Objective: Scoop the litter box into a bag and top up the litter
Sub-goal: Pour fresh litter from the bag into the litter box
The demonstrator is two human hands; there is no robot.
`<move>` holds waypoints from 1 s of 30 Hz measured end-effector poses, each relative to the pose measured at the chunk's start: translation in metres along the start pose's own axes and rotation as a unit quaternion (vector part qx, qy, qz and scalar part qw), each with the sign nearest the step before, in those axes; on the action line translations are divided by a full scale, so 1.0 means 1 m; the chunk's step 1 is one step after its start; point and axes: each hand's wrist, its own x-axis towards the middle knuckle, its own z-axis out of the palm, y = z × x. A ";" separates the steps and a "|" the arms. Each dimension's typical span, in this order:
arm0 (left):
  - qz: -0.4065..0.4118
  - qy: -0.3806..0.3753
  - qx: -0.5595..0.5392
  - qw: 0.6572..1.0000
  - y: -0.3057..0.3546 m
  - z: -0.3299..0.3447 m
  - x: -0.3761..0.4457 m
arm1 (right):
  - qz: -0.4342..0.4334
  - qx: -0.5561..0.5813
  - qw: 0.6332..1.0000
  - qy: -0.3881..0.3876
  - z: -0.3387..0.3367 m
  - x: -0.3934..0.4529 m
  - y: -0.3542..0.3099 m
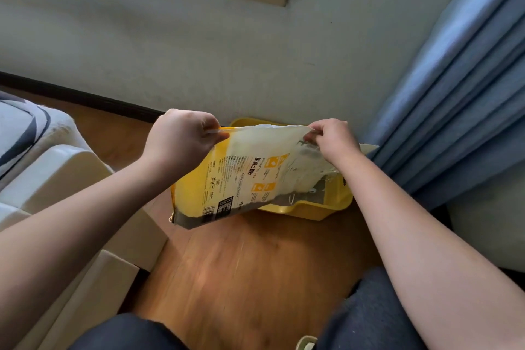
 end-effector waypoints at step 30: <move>0.035 0.001 0.041 0.999 0.022 -0.002 0.030 | 0.087 -0.013 0.996 -0.007 -0.012 0.004 0.002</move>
